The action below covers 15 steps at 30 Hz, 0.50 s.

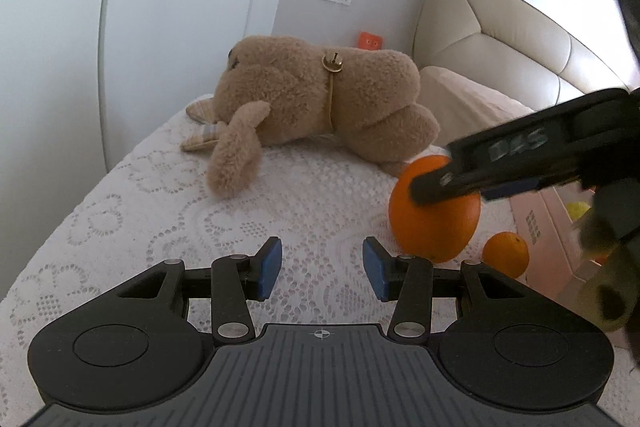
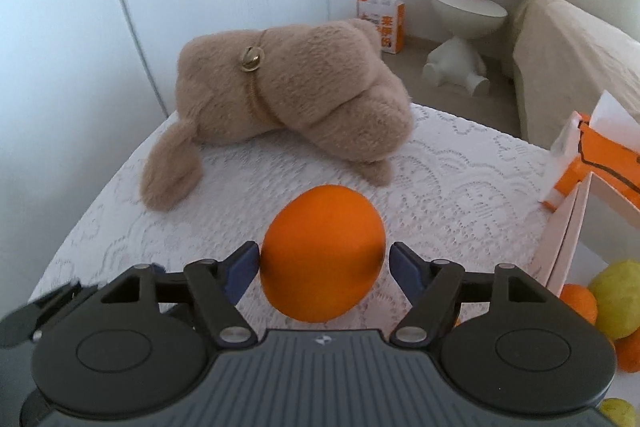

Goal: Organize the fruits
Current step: 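Move the right gripper to the large orange and close on it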

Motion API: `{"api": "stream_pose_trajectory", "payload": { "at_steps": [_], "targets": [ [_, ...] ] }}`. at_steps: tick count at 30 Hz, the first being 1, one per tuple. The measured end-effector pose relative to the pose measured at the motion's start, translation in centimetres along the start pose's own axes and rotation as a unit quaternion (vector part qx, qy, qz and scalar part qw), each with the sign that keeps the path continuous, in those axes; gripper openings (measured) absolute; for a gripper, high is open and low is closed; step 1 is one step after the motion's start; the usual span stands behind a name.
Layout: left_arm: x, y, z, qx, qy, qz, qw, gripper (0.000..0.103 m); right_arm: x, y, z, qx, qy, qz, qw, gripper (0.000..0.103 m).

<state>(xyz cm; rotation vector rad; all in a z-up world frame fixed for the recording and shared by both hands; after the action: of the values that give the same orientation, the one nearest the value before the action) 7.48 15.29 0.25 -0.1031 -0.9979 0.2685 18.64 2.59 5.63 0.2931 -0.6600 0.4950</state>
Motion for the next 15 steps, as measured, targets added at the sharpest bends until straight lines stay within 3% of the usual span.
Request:
{"api": "stream_pose_trajectory", "payload": {
  "at_steps": [4,8,15],
  "targets": [
    [0.0,0.0,0.0,0.000,0.000,0.002,1.0000,0.049,0.4,-0.8,2.3,-0.012,-0.013,0.022,1.000,0.072],
    [0.0,0.0,-0.1,0.003,0.001,0.003,1.0000,0.049,0.1,-2.4,2.8,-0.044,0.023,0.047,0.998,0.072],
    [0.9,0.4,0.8,-0.013,0.013,0.015,0.9997,0.049,-0.6,-3.5,3.0,-0.015,0.019,0.006,1.000,0.072]
  ]
}}
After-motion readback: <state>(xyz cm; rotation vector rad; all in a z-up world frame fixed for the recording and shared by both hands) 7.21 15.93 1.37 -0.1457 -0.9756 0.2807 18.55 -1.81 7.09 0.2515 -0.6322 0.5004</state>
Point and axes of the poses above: each gripper's, at about its wrist camera, not at the fingertips, and z roughly against the way its jaws point, y to its left, x to its top, the point moved 1 cm from there along -z, roughly the way its jaws point, and after that the axes turned 3 degrees about x, right-handed, at the moved point
